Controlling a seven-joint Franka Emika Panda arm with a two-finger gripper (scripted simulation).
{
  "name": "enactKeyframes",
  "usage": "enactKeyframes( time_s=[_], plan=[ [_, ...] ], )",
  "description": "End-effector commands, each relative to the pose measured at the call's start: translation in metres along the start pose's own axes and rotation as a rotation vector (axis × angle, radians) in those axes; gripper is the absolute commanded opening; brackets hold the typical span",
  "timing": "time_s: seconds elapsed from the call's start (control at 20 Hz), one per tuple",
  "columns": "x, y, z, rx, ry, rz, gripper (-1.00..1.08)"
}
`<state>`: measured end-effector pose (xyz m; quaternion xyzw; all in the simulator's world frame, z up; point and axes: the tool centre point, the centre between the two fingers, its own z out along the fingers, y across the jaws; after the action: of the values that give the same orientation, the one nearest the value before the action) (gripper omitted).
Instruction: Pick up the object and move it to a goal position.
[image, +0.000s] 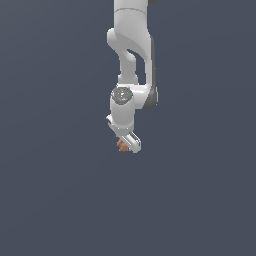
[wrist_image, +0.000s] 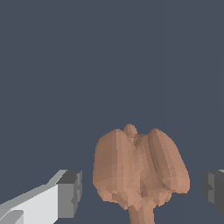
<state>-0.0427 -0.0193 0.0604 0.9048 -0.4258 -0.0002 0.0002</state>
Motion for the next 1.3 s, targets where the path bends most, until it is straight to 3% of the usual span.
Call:
enactKeyframes(
  time_s=[0.0, 0.25, 0.3, 1.25],
  plan=[
    [0.0, 0.0, 0.01, 0.0, 0.0, 0.001, 1.0],
    [0.0, -0.001, 0.017, 0.0, 0.0, 0.001, 1.0],
    [0.0, -0.001, 0.017, 0.0, 0.0, 0.001, -1.0],
    [-0.011, 0.007, 0.011, 0.002, 0.001, 0.001, -1.0]
  ],
)
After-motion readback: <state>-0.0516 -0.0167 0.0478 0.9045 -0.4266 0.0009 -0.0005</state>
